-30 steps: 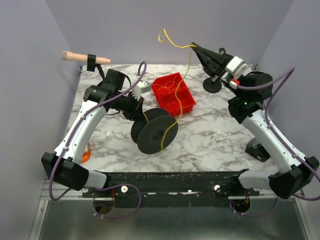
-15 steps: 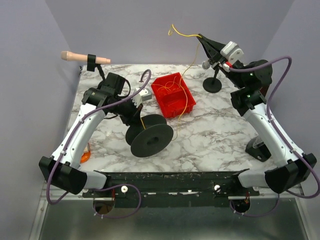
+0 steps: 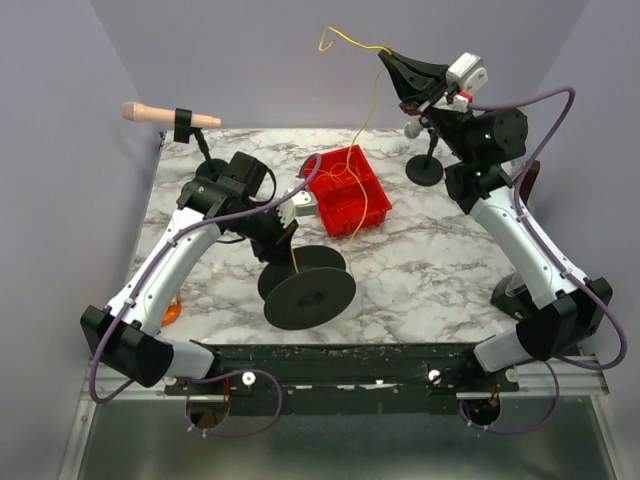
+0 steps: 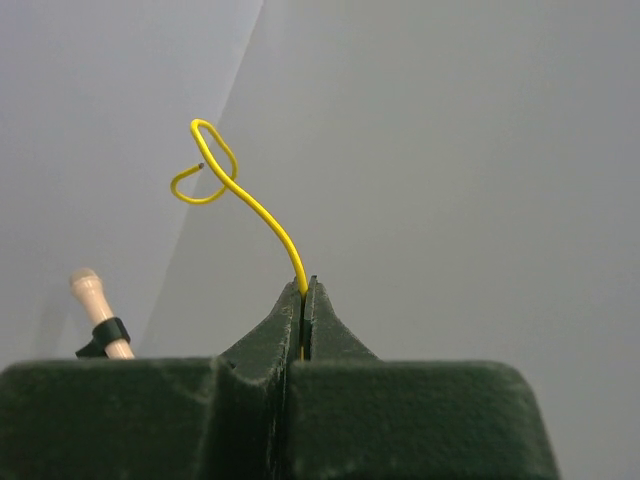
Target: Wrap the cables
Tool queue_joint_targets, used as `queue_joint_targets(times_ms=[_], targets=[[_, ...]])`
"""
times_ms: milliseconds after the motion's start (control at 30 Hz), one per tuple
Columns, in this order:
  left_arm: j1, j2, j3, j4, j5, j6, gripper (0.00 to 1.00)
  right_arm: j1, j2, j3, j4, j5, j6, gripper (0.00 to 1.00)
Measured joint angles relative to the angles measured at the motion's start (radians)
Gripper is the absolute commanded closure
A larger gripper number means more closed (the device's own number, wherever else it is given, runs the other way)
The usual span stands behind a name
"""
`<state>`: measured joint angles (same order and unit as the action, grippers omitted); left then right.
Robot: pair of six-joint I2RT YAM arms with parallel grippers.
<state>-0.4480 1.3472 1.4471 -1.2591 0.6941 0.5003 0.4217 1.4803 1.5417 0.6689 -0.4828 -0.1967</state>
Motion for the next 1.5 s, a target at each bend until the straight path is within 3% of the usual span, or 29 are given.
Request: queue_joint_targets(times_ms=[500, 733, 1000, 1267, 1500], targets=[[-0.014, 0.190, 0.030, 0.126, 0.172, -0.202, 1.00, 0.258, 0.135, 0.008, 0.251, 0.248, 0.014, 0.99], [0.086, 0.224, 0.030, 0.175, 0.296, -0.274, 1.00, 0.341, 0.140, -0.103, 0.459, 0.348, 0.014, 0.99], [0.127, 0.247, 0.029, 0.227, 0.337, -0.317, 1.00, 0.383, 0.126, -0.210, 0.594, 0.359, 0.040, 0.99], [0.188, 0.247, 0.002, 0.283, 0.354, -0.364, 1.00, 0.406, 0.035, -0.423, 0.608, 0.343, 0.094, 0.99], [0.189, 0.247, 0.001, 0.325, 0.352, -0.401, 1.00, 0.446, -0.048, -0.463, 0.627, 0.307, 0.105, 0.99]])
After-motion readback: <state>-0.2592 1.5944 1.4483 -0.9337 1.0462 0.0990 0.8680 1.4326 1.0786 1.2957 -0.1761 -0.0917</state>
